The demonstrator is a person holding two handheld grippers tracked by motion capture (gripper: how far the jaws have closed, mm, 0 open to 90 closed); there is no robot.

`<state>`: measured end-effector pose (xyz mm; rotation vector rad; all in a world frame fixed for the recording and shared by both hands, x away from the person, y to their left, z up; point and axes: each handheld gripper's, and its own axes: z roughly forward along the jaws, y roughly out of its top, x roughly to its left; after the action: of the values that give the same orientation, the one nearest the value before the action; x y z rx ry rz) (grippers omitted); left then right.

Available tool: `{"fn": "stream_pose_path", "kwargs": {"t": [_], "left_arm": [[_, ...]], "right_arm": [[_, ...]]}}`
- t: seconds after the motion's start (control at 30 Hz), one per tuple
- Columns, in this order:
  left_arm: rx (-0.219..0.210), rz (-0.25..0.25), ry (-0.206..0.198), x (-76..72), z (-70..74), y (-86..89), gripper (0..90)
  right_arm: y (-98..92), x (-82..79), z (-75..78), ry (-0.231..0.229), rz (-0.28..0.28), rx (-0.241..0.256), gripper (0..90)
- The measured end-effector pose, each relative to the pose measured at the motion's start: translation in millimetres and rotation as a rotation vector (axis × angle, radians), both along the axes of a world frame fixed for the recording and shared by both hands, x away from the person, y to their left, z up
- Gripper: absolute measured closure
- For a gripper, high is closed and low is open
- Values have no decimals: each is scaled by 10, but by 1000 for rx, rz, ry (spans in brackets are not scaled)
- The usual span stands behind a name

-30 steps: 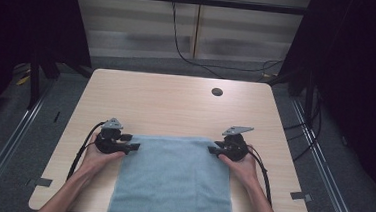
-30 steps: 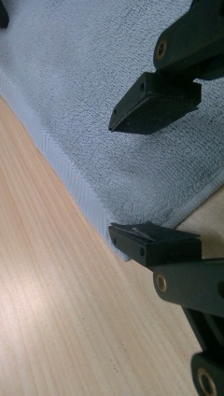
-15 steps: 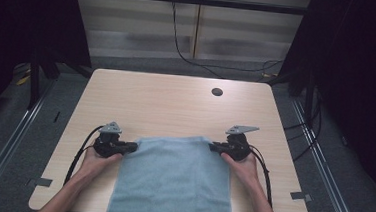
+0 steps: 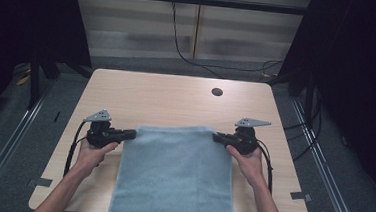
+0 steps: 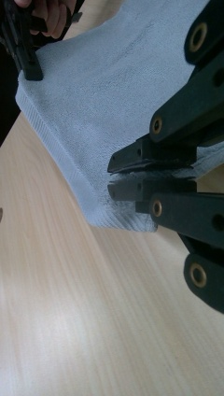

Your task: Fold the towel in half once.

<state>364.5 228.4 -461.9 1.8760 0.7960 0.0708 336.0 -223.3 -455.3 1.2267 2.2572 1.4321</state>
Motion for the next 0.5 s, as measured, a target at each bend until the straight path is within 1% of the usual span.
{"fn": "stream_pose_path", "kwargs": {"t": [0.03,0.07,0.1,0.13,0.17,0.27,0.3,0.33,0.4,0.47,0.5], "left_arm": [[-5,5,-5,14,29,-5,855],[-5,5,-5,14,29,-5,855],[3,7,-10,36,64,-9,855],[1,7,-14,59,106,-16,856],[-4,14,-30,109,214,-27,856],[-5,3,-60,178,397,-43,856],[-5,3,-60,178,397,-43,856],[-14,12,-74,204,482,-41,856],[-17,25,-81,240,535,-37,856],[-19,24,-83,265,559,-40,857],[-14,35,-90,323,622,-65,857]], "right_arm": [[-6,8,42,-6,-3,4,850],[-15,20,86,-15,-7,6,851],[-15,20,86,-15,-7,6,851],[-36,50,182,-33,-12,14,851],[-49,69,230,-42,-16,20,851],[-80,143,367,-64,-23,25,852],[-85,171,411,-76,-24,26,851],[-91,199,451,-87,-26,26,852],[-105,251,523,-102,-29,41,852],[-111,310,585,-109,-35,44,852],[-112,339,614,-115,-38,46,853]]}}
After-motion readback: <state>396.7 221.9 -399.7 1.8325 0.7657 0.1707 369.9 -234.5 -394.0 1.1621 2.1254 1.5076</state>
